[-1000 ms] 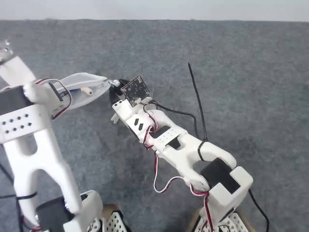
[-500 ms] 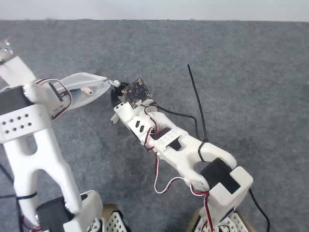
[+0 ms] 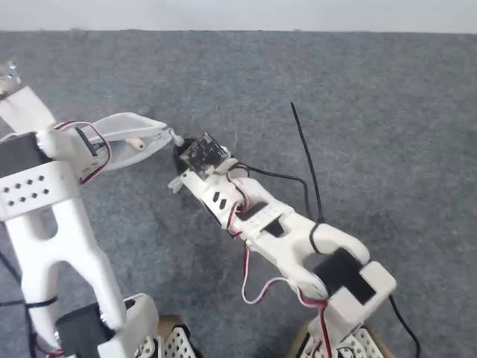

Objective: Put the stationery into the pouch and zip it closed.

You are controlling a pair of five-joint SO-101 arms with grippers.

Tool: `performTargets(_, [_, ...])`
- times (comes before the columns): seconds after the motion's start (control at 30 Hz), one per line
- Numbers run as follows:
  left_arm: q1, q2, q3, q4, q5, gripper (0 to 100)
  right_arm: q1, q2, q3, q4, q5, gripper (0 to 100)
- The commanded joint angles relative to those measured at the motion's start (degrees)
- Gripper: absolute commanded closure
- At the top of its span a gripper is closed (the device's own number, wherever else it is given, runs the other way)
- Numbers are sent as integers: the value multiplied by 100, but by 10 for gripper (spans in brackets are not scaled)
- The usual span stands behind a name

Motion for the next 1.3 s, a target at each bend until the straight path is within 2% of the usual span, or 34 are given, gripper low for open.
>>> performTargets(0.0, [18, -97, -66, -141, 35, 989, -48, -927, 360, -92, 123, 994])
performTargets(0.1, [18, -97, -66, -141, 35, 989, -48, -1569, 782, 40, 141, 994])
performTargets(0.33, [26, -97, -66, -141, 35, 989, -57, -2985, 888, 2141, 141, 994])
performTargets(0.6, [26, -97, -66, -141, 18, 988, -567, -4435, 879, 4400, 158, 994])
performTargets(0.73, [26, -97, -66, -114, -440, 988, -716, -4954, 914, 5182, 158, 994])
performTargets(0.87, [53, -97, -66, -105, -536, 988, -840, -5385, 1284, 5297, 158, 994])
performTargets(1.1, [818, -105, -84, -105, -791, 985, -866, -6009, 2145, 5007, 158, 994])
performTargets(1.27, [1196, -105, -92, -132, -765, 852, -1042, -6475, 2549, 4998, 158, 994])
